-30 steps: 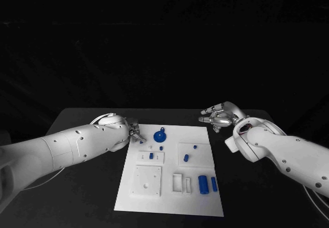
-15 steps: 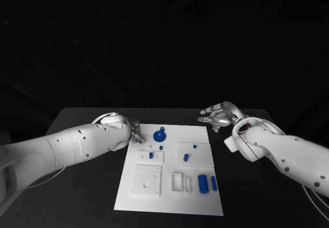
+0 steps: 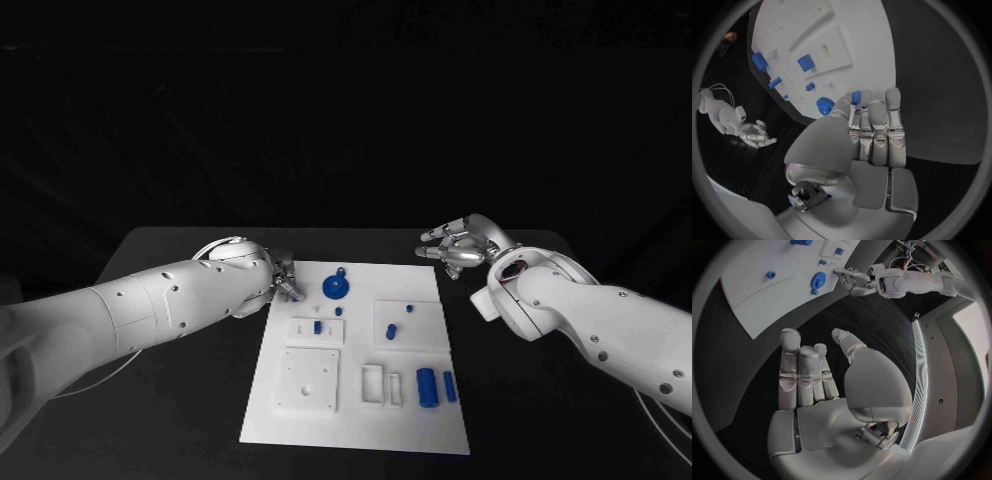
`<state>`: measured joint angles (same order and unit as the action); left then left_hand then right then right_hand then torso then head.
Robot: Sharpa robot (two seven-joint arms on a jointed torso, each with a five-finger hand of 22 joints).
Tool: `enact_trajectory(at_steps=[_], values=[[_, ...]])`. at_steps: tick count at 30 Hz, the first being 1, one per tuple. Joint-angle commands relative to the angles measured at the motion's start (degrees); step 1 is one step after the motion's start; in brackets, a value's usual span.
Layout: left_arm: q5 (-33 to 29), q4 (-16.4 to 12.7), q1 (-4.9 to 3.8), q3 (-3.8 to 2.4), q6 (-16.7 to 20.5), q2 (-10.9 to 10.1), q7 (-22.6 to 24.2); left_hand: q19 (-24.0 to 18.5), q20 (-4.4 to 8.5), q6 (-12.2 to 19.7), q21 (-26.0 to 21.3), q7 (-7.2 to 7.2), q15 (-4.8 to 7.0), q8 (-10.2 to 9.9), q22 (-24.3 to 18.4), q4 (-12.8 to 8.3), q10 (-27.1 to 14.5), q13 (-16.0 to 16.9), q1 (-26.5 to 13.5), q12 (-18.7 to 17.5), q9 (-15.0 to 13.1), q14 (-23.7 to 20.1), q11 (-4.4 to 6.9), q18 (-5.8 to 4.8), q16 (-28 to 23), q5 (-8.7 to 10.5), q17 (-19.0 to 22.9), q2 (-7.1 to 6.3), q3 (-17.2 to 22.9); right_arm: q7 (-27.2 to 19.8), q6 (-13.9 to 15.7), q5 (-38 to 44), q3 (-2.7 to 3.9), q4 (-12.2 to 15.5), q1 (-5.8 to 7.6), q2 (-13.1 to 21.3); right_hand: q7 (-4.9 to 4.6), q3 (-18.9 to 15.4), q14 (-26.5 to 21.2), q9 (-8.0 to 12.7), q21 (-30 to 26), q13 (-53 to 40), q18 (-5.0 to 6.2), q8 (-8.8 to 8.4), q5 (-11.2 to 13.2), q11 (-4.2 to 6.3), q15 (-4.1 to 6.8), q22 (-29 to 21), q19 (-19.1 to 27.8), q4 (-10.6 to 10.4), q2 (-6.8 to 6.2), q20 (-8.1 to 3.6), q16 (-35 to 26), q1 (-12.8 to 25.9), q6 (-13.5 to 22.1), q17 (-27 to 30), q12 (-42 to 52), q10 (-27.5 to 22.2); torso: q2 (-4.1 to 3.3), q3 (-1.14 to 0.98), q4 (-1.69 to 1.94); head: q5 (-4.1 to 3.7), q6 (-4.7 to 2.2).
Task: Assemble the parts on the task board
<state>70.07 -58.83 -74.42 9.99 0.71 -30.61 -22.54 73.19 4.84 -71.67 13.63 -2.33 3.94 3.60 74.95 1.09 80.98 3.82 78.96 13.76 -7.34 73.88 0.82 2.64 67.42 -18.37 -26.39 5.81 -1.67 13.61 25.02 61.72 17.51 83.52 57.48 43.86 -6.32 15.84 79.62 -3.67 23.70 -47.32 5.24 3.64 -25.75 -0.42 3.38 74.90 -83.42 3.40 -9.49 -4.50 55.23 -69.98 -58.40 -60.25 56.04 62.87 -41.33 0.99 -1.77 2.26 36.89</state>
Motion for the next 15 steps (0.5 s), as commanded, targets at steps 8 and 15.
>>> enact_trajectory(at_steps=[8,15], values=[[-24.31,-0.84,0.50,0.23,7.50,-1.57,11.16,-1.92,0.79,-1.05,0.23,0.10,0.63,0.16,1.05,-3.84,0.92,0.07,-1.44,-1.13,0.24,-1.21,0.04,-1.26,-0.27,-3.08,-0.10,0.17,5.72,-0.23,-0.96,0.78,0.00,0.07,-0.05,-0.48,-0.18,0.53,-0.58,0.06,-0.14,0.06,0.66,-0.07,-0.33,0.06,-0.02,2.53,0.42,0.04,-0.16,0.09,0.12,0.17,-0.09,-0.05,0.31,-0.51,0.24,-0.03,-0.02,0.02,-0.94],[-45.70,-5.34,0.48,0.28,11.73,-4.82,18.59,-3.07,0.50,-1.53,-0.70,0.12,0.12,0.21,1.10,-4.23,-1.70,0.41,-2.47,-0.05,0.79,-2.98,-0.20,-1.59,-0.16,-3.03,0.11,-0.21,6.37,-0.26,-1.58,3.42,-0.18,0.68,-0.24,-1.12,-0.12,0.83,-0.56,0.06,0.07,0.03,0.65,-0.07,0.86,0.09,-0.02,2.59,0.48,1.00,-0.07,0.10,0.26,-0.30,-0.54,-0.15,0.39,-0.45,0.73,-0.04,0.04,0.21,-1.94]])
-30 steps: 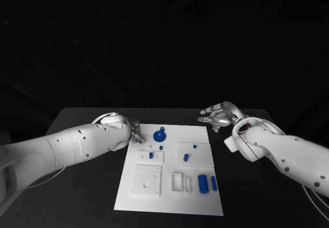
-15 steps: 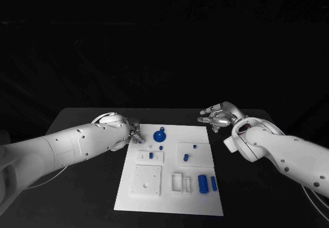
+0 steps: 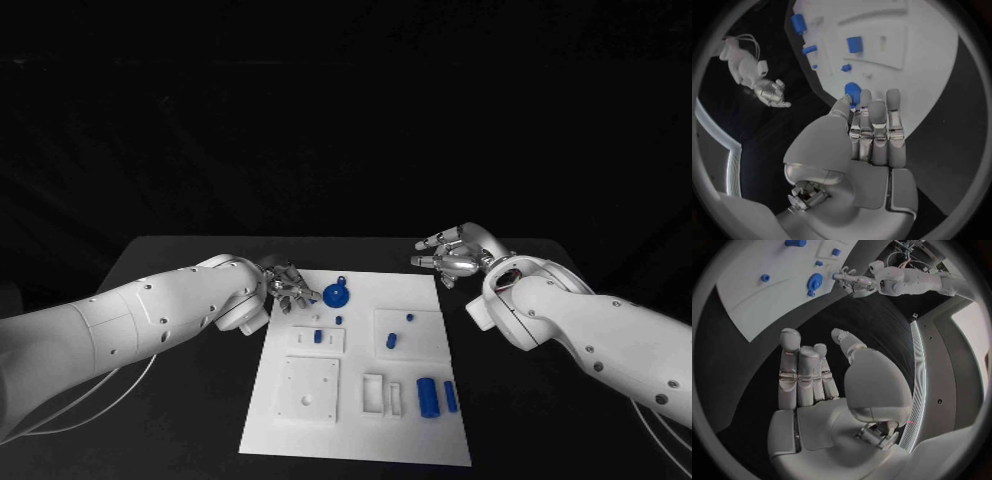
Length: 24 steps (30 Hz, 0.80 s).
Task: Assemble the parts on the task board
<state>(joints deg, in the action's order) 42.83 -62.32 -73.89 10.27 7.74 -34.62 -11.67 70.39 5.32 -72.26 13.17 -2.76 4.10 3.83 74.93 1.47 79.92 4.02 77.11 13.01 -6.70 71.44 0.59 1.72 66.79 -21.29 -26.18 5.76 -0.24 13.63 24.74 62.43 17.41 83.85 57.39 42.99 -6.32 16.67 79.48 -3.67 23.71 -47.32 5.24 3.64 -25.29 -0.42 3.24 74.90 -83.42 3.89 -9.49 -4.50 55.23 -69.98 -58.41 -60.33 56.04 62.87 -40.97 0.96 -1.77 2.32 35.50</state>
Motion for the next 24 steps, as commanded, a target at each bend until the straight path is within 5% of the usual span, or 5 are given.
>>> enact_trajectory(at_steps=[1,11,17,24], values=[[-21.19,-3.05,-0.05,0.02,5.04,-1.49,8.51,-0.11,0.05,-1.06,-0.18,0.68,0.11,-0.06,1.16,-4.70,-1.04,0.43,-0.71,1.85,0.26,-0.59,0.19,-0.61,0.84,-0.15,-0.12,-0.23,4.90,-0.25,-1.40,3.35,-0.15,0.50,-0.21,-0.40,-0.08,0.03,-0.40,0.05,0.22,0.00,0.65,-0.04,1.27,0.11,0.13,2.61,0.46,0.82,-0.04,0.09,0.32,-0.52,-0.78,-0.12,0.44,-0.40,0.49,-0.01,0.06,0.16,-0.54],[-38.98,-13.07,0.15,0.63,10.24,-6.69,17.49,1.11,1.23,-1.71,2.24,1.16,1.27,-0.03,1.32,-5.82,-4.67,7.31,-0.85,19.79,0.80,0.42,1.67,-1.17,4.11,-0.34,-0.56,-0.07,3.70,0.36,-2.77,10.88,-1.88,2.67,-0.82,-2.00,0.12,-0.54,0.52,0.05,3.20,-2.21,0.51,-0.07,5.53,0.20,0.20,3.09,0.00,2.67,0.61,0.03,1.93,-0.84,-1.62,-1.29,2.61,1.14,1.33,0.23,0.13,0.29,-1.33],[-44.38,-16.76,0.61,1.07,13.42,-8.49,22.01,0.98,1.44,-1.70,4.19,1.17,1.49,-0.04,1.27,-6.55,-5.56,7.35,-1.18,24.01,0.88,0.94,1.94,-1.06,5.33,-0.37,-0.70,0.33,3.53,1.40,-1.29,16.27,-3.12,3.69,-1.38,-4.06,0.19,-1.00,0.78,0.05,3.96,-2.66,0.51,-0.06,7.14,0.23,0.23,3.16,-0.06,2.94,0.68,0.01,2.24,-0.82,-1.80,-1.54,2.87,1.50,1.70,0.30,0.08,0.34,-1.81],[-46.48,-19.93,1.12,1.32,16.04,-9.17,24.61,1.63,1.71,-1.63,5.79,1.17,1.80,-0.10,1.29,-6.91,-4.31,7.16,-1.29,25.74,1.21,2.13,2.25,-0.89,6.55,-0.09,-1.13,0.60,3.35,3.92,3.30,22.32,-3.68,4.87,-2.19,-5.98,0.50,-2.41,1.66,0.02,6.70,-4.65,0.32,-0.05,11.52,0.36,0.39,3.58,-0.67,2.71,0.23,-0.14,3.27,-1.21,-2.75,-2.31,4.56,3.28,1.60,0.38,0.16,0.39,-2.42]])
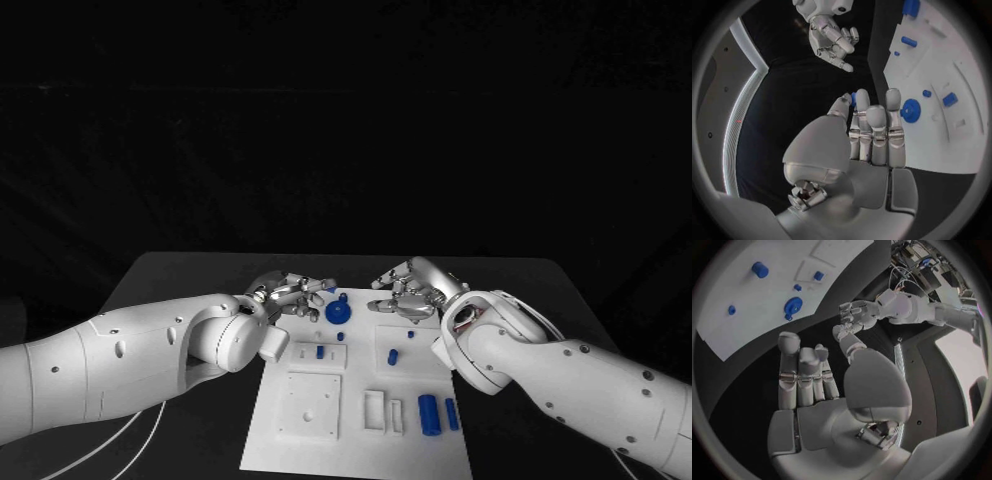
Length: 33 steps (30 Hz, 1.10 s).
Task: Assemble the parts on the task board
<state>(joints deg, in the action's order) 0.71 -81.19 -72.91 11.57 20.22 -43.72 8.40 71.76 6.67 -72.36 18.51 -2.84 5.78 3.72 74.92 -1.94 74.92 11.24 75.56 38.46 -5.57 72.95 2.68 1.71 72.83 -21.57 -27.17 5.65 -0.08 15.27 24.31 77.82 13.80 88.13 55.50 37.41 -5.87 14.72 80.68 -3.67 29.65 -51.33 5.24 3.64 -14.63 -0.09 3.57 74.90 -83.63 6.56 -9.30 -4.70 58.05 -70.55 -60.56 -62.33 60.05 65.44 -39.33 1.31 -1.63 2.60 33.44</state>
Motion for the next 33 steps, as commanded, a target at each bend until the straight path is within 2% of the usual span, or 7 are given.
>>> enact_trajectory(at_steps=[1,3,6,10,22,30,33], values=[[-4.46,-1.30,0.18,0.04,3.72,-0.10,4.66,0.25,0.37,-1.54,0.61,1.27,0.14,0.01,1.29,-3.56,0.76,-0.09,0.26,0.40,0.11,0.65,0.17,-0.87,0.56,0.19,-0.18,0.70,3.15,2.48,4.35,7.58,-0.09,0.75,-0.40,-0.53,0.07,-0.57,0.53,0.02,0.94,-0.81,0.31,-0.05,1.13,0.05,0.07,3.60,-0.51,-0.03,-0.02,0.04,0.56,-0.70,-0.63,-0.40,0.69,0.83,-0.04,0.05,0.01,0.15,-0.41],[-4.61,-1.75,0.25,0.06,4.04,-0.13,4.81,0.54,0.51,-1.66,1.22,1.35,0.31,0.01,1.31,-3.61,1.39,-0.09,0.13,0.89,0.19,1.15,0.38,-0.83,1.22,0.19,-0.67,0.70,2.99,2.81,5.63,8.76,-0.13,1.07,-0.59,-0.77,0.21,-1.13,0.80,-0.01,2.02,-1.59,0.24,-0.05,2.50,0.11,0.16,3.75,-0.71,-0.52,-0.26,-0.04,0.96,-0.99,-1.07,-0.76,1.28,1.41,-0.07,0.03,-0.12,0.33,-0.51],[-4.74,-2.29,0.33,0.09,4.22,-0.17,4.81,0.69,0.64,-1.70,1.88,1.42,0.44,-0.01,1.29,-3.74,2.08,-0.10,0.05,1.40,0.31,1.57,0.53,-0.80,1.69,0.18,-1.26,0.72,2.85,3.18,7.39,10.52,-0.16,1.33,-0.79,-1.24,0.59,-1.47,1.15,-0.21,3.30,-2.52,0.12,0.01,5.71,0.34,0.31,3.94,-0.92,-1.04,-0.48,-0.19,1.44,-1.37,-2.46,-1.21,1.99,2.15,-0.06,0.00,-0.11,0.45,-0.60],[-4.83,-2.78,0.40,0.10,4.01,-0.16,4.64,0.50,0.70,-1.74,3.05,1.46,0.51,-0.01,1.24,-3.99,2.44,-0.37,-0.18,1.76,0.54,2.04,0.61,-0.72,1.71,0.15,-2.68,0.83,2.62,3.50,8.85,12.70,-0.18,1.41,-0.97,-1.95,0.76,-1.69,1.46,-0.23,4.31,-3.31,0.02,0.00,7.79,0.46,0.43,4.04,-1.03,-2.17,-0.88,-0.31,1.63,-1.98,-3.10,-1.55,2.37,2.77,-0.07,-0.05,-0.06,0.41,-0.57],[-5.17,-4.22,0.67,0.12,2.53,0.18,4.34,0.25,0.78,-1.65,3.86,1.44,0.58,-0.02,1.17,-4.30,2.47,-0.60,-0.44,1.97,0.79,2.37,0.64,-0.70,1.39,0.21,-3.66,1.06,2.50,4.91,10.98,17.32,-0.53,0.48,-1.35,-4.49,1.34,-1.16,2.18,-0.20,6.57,-4.44,-0.52,-0.03,9.47,0.91,0.83,4.26,-1.16,-4.25,-1.65,-0.82,1.81,-2.72,-4.98,-2.57,2.33,3.76,-0.14,-0.10,-0.11,0.20,-0.31],[-5.21,-4.73,0.71,0.12,0.87,0.17,3.85,0.10,0.76,-1.63,3.97,1.41,0.55,-0.02,1.16,-4.49,2.34,-0.71,-0.46,1.89,0.83,2.24,0.60,-0.69,1.10,0.20,-3.49,1.08,2.50,5.21,11.57,18.70,-0.61,0.05,-1.41,-5.13,1.44,-0.74,2.26,-0.23,6.60,-4.36,-0.48,-0.01,10.04,0.98,0.87,4.24,-1.17,-4.16,-1.65,-0.83,1.64,-2.96,-5.35,-2.59,2.08,3.79,-0.08,-0.09,-0.12,0.11,-0.33],[-5.21,-4.91,0.73,0.12,0.30,0.23,3.80,0.06,0.75,-1.62,3.98,1.41,0.55,-0.02,1.16,-4.52,2.32,-0.73,-0.49,1.87,0.84,2.20,0.59,-0.69,1.03,0.19,-3.40,1.07,2.48,5.16,11.27,18.85,-0.90,-0.16,-1.42,-5.44,1.46,-0.62,2.27,-0.24,6.65,-4.39,-0.50,0.00,10.17,0.99,0.87,4.25,-1.16,-4.12,-1.66,-0.83,1.64,-3.01,-5.44,-2.62,2.07,3.81,-0.10,-0.10,-0.11,0.04,-0.28]])
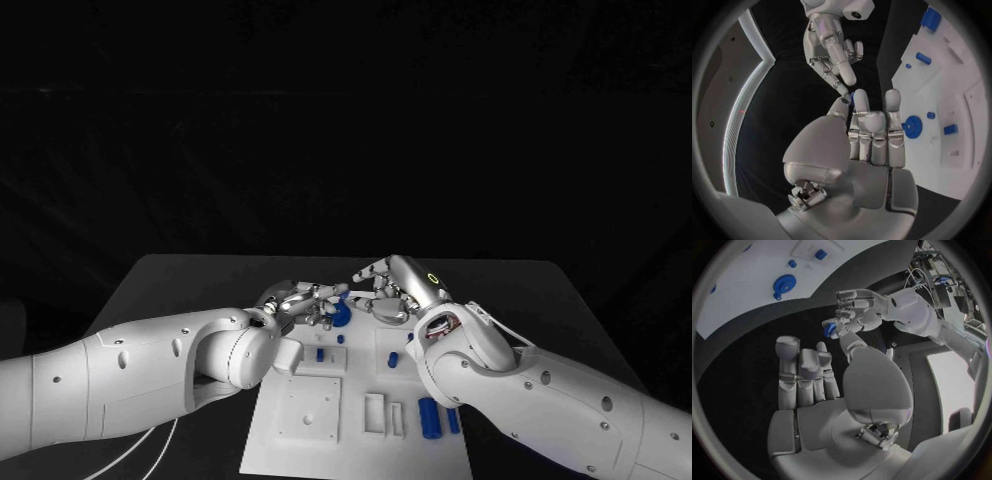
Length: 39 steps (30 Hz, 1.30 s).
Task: Assemble the parts on the task board
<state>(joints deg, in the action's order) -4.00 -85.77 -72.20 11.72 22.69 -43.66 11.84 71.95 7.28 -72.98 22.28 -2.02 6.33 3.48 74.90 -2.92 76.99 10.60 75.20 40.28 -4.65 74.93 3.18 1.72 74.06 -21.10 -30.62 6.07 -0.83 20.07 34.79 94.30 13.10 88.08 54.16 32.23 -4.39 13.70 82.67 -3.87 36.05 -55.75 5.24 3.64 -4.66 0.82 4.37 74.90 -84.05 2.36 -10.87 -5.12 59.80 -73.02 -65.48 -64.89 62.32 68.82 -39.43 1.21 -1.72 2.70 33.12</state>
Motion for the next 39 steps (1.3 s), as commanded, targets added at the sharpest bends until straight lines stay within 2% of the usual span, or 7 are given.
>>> enact_trajectory(at_steps=[1,17,23,25,26,31,39], values=[[-0.50,-0.39,0.03,-0.03,-2.35,0.20,0.34,-0.14,0.13,-0.99,0.22,0.58,-0.01,0.21,1.17,-3.54,0.23,-0.10,-0.13,0.04,-0.07,0.20,0.09,-0.71,-0.23,-0.26,0.08,0.67,3.24,0.35,0.69,2.40,-0.34,-0.16,-0.07,-0.34,-0.02,0.40,0.28,-0.03,0.25,0.03,-0.50,0.00,0.20,0.08,0.07,4.25,-0.74,0.09,-0.10,-0.41,-0.11,-0.54,-0.53,-0.07,-0.21,0.43,0.00,0.01,0.01,-0.07,0.05],[-0.50,-0.81,0.05,-0.03,-4.20,0.40,-0.15,-0.33,0.11,-0.86,0.44,0.53,-0.04,0.21,1.14,-3.87,0.10,-0.30,-0.28,-0.14,0.00,0.13,0.04,-0.67,-0.68,-0.11,0.24,0.89,3.23,0.03,0.31,2.70,-1.11,-0.60,-0.08,-0.63,0.32,2.13,0.31,-0.08,0.30,-0.23,-0.60,0.01,1.14,0.29,0.22,4.26,-0.70,0.87,0.02,-0.53,-0.24,-1.18,-1.94,-0.30,-0.30,0.47,0.00,0.01,-0.01,-0.02,0.22],[-0.50,-0.76,0.05,-0.03,-4.25,0.44,-0.30,-0.39,0.10,-0.82,0.49,0.50,-0.04,0.22,1.13,-3.98,0.04,-0.38,-0.29,-0.24,0.02,0.13,0.02,-0.66,-0.82,-0.03,0.21,0.99,3.23,-0.45,1.68,2.54,-1.17,-0.42,-0.08,-0.51,1.27,7.36,0.52,-0.40,1.13,-0.43,-1.12,-0.06,1.75,1.12,0.90,4.41,-0.93,0.96,0.95,-1.25,-0.27,-0.92,-5.18,-0.55,-0.44,0.93,-0.01,-0.01,-0.02,-0.03,0.26],[-0.50,-0.74,0.05,-0.03,-4.24,0.43,-0.33,-0.36,0.10,-0.81,0.55,0.49,-0.05,0.22,1.13,-4.06,0.07,-0.42,-0.30,-0.26,0.02,0.18,0.03,-0.64,-0.87,-0.03,0.18,1.01,3.22,-0.68,2.14,2.37,-1.18,-0.36,-0.08,-0.43,1.48,8.62,0.58,-0.42,1.32,-0.60,-1.19,0.07,1.88,1.23,0.98,4.44,-0.96,0.72,2.15,-1.34,-0.20,-1.07,-5.60,-0.65,-0.36,1.09,0.00,-0.02,-0.03,-0.02,0.28],[-0.50,-0.73,0.05,-0.03,-4.21,0.42,-0.35,-0.36,0.10,-0.81,0.55,0.49,-0.05,0.22,1.13,-4.06,0.07,-0.42,-0.30,-0.26,0.02,0.18,0.03,-0.64,-0.87,-0.03,0.18,1.01,3.22,-0.82,2.37,2.27,-1.18,-0.31,-0.08,-0.38,1.55,12.58,0.73,-0.15,1.47,-0.76,-1.60,0.02,1.90,1.43,1.42,4.44,-1.04,0.85,0.62,-1.97,-0.21,0.54,-6.15,-0.94,-0.65,1.20,-0.01,-0.03,-0.05,-0.01,0.24],[-0.47,-0.63,0.06,-0.03,-4.11,0.37,-0.47,-0.37,0.10,-0.81,0.59,0.50,-0.04,0.22,1.13,-4.15,0.07,-0.47,-0.31,-0.31,0.02,0.20,0.02,-0.63,-0.94,-0.04,0.14,1.02,3.20,-1.41,2.99,1.80,-1.19,-0.12,-0.09,-0.13,1.64,14.60,0.65,-0.30,1.69,-1.07,-1.68,0.05,1.89,1.54,1.32,4.50,-1.00,0.91,2.79,-1.88,-0.33,-0.18,-6.50,-1.01,-0.56,1.38,-0.02,-0.06,-0.05,-0.04,0.32],[-0.29,-0.39,0.06,-0.03,-3.99,0.22,-0.65,-0.40,0.10,-0.93,0.71,0.48,-0.04,0.24,1.14,-4.50,0.00,-0.55,-0.23,-0.41,-0.01,0.23,0.01,-0.60,-1.02,-0.75,0.06,0.90,3.21,-1.90,2.64,1.10,-1.19,-0.10,-0.13,0.33,1.22,18.56,0.57,-0.41,1.62,-0.93,-1.60,0.04,1.89,1.39,1.23,4.48,-0.76,2.14,3.08,-1.84,-1.00,0.59,-5.93,-1.04,-1.60,0.93,0.01,-0.03,-0.03,-0.11,0.53]])
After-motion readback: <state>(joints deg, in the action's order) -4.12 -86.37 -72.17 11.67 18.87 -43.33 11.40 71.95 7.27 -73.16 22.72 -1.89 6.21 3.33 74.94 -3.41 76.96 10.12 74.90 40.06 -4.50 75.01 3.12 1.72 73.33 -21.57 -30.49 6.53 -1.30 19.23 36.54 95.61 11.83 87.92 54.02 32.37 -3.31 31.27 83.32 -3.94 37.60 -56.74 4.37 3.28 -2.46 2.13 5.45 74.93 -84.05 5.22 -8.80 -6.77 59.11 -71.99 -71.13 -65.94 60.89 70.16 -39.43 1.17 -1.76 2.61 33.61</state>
